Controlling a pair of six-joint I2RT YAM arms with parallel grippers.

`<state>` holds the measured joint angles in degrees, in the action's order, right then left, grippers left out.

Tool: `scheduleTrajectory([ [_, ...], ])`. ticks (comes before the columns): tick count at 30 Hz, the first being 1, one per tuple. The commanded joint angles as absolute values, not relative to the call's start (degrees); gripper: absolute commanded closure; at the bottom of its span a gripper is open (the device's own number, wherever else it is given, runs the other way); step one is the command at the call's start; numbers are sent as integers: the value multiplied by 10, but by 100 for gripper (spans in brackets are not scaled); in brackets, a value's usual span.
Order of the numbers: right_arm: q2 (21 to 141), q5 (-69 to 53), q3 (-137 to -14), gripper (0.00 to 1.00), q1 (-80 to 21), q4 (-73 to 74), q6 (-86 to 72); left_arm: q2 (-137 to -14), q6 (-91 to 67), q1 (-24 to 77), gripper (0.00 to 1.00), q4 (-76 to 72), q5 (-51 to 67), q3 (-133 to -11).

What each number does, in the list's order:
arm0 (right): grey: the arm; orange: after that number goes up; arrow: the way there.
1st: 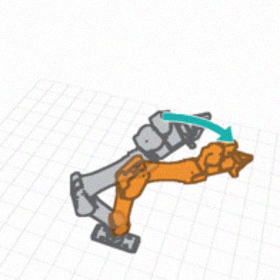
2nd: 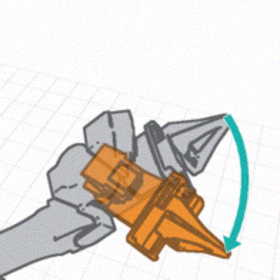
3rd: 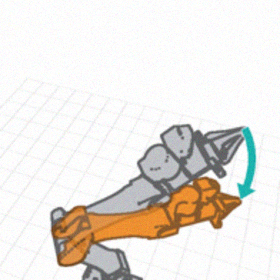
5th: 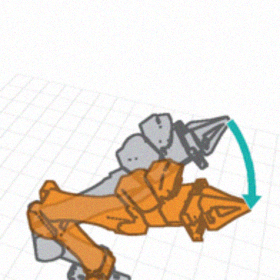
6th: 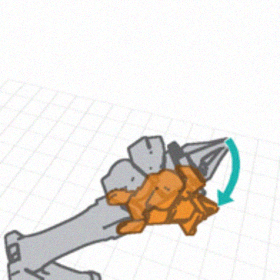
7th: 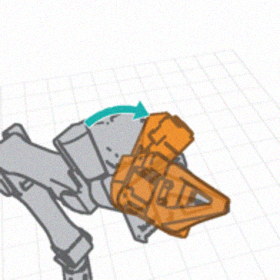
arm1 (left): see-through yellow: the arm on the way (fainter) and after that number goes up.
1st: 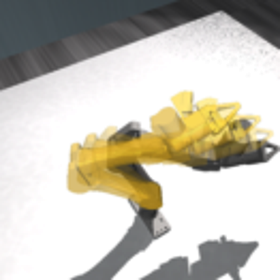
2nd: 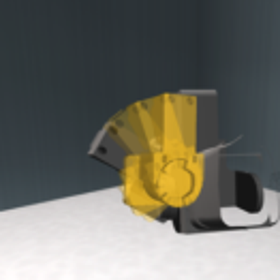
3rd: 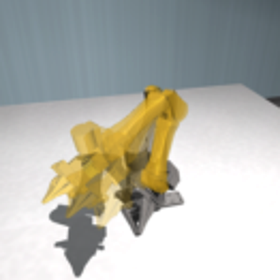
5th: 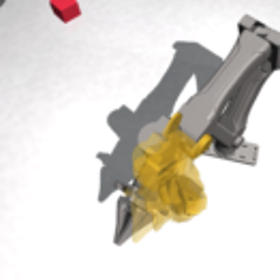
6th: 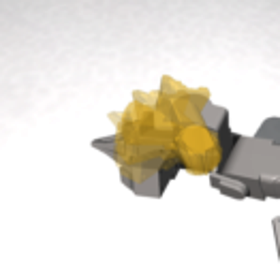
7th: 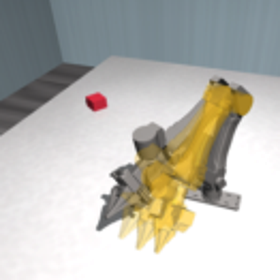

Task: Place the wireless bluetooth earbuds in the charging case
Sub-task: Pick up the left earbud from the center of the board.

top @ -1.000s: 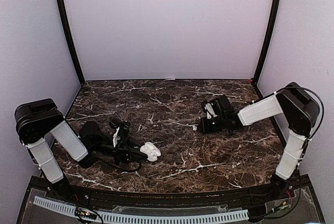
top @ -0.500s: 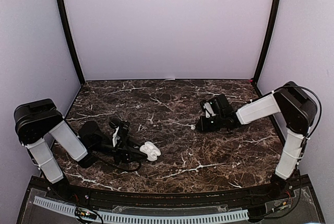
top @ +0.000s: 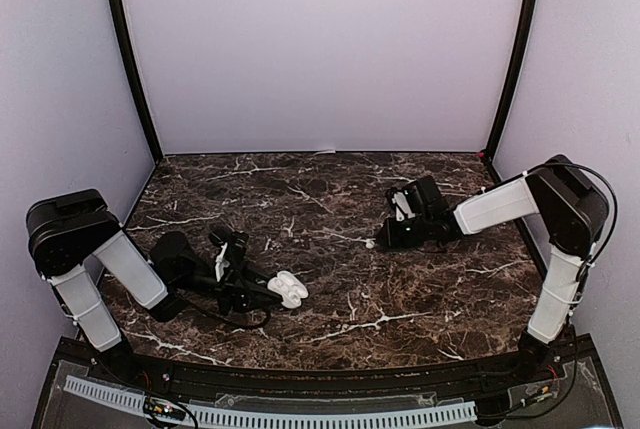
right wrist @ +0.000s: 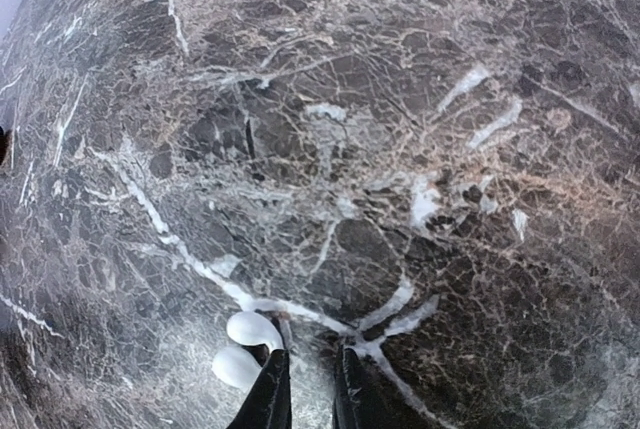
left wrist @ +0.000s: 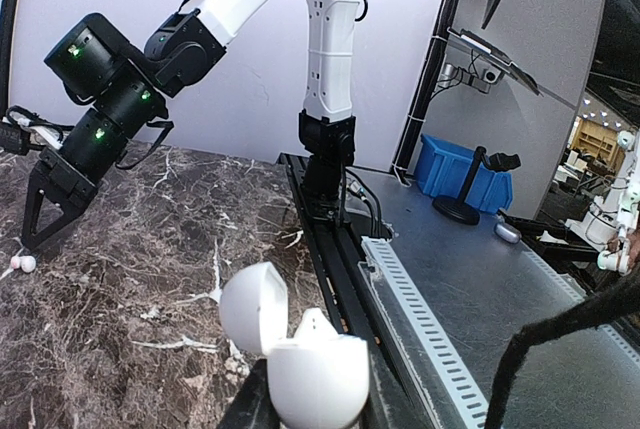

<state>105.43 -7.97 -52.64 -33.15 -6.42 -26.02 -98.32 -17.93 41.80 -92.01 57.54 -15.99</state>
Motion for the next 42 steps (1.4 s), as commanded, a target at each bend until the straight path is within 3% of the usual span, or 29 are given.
scheduleTrajectory([
  [1, 1066, -94, -554, 84, -329, -67, -260, -964, -168, 420, 87, -940, 576, -154],
  [42, 1100, -137, -589, 83, -345, -36, -231, -960, -160, 420, 87, -925, 573, -155],
])
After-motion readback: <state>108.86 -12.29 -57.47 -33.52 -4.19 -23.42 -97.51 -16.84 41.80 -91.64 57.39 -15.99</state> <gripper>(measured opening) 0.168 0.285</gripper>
